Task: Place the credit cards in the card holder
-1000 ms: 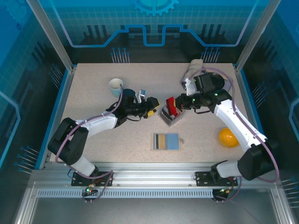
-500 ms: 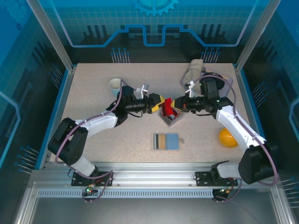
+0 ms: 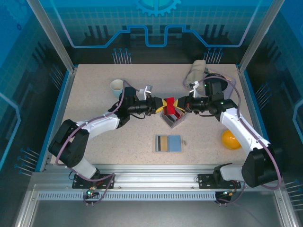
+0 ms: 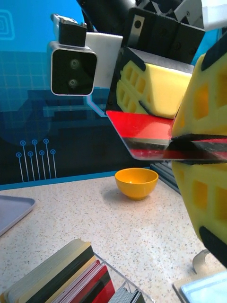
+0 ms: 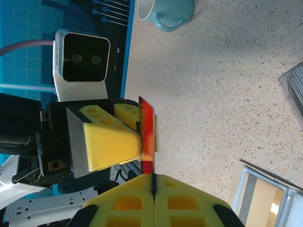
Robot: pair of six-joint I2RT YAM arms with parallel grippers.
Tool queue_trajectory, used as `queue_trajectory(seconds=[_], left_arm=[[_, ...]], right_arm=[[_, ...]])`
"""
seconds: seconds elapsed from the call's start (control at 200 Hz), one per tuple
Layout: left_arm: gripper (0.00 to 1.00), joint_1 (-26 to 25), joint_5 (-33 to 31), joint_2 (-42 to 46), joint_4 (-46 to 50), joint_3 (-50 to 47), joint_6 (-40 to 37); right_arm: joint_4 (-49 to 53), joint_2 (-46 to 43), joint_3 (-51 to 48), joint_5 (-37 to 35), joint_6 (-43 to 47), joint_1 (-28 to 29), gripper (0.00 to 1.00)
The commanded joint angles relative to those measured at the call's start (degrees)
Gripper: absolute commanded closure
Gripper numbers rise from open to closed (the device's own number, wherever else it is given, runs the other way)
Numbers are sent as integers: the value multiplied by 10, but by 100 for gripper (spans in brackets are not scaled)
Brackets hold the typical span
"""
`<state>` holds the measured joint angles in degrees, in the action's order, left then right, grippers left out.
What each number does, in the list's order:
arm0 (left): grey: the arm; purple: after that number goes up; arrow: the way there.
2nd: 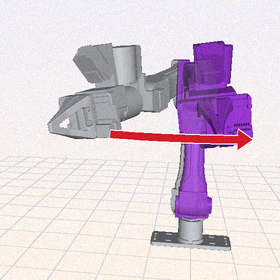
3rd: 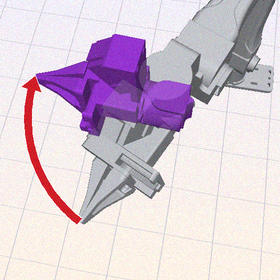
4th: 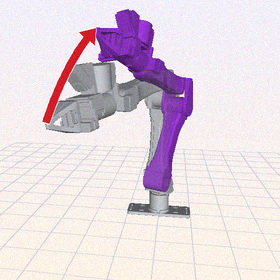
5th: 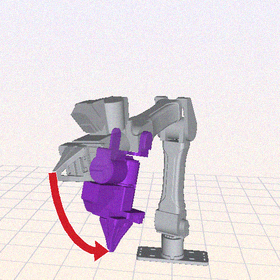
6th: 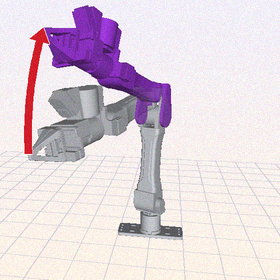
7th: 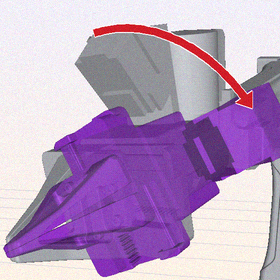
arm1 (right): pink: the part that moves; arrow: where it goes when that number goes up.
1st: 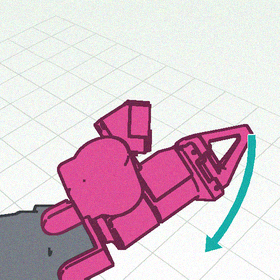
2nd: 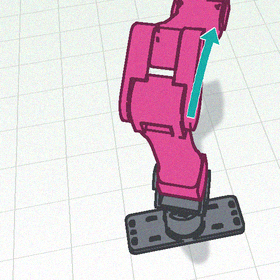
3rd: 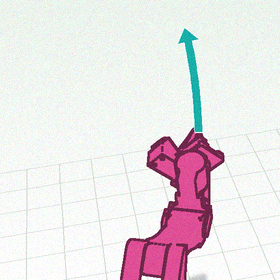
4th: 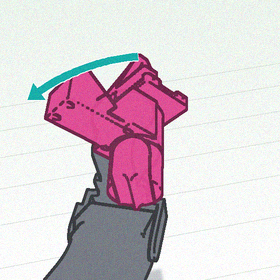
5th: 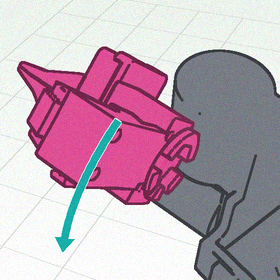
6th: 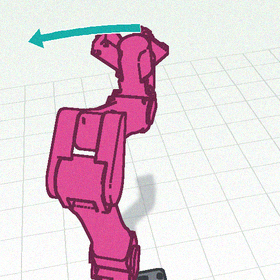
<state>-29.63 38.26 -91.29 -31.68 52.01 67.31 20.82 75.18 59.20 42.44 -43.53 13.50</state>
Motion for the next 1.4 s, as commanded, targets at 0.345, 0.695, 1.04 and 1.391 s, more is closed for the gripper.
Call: queue_trajectory(seconds=[0.345, 0.695, 1.04, 1.391], left_arm=[[100, -3, -16, 31, 72, -4, -37], [100, -54, -102, 42, 204, -101, -136], [100, -98, -149, 8, 157, -142, -129], [100, -116, -145, -41, 106, -144, -129]], right_arm=[[70, -9, -33, -58, 36, -14, 80], [162, 3, -145, -282, 113, 75, 42], [148, 79, -155, -346, 113, 133, 42], [129, 108, -162, -337, 118, 132, 61]])
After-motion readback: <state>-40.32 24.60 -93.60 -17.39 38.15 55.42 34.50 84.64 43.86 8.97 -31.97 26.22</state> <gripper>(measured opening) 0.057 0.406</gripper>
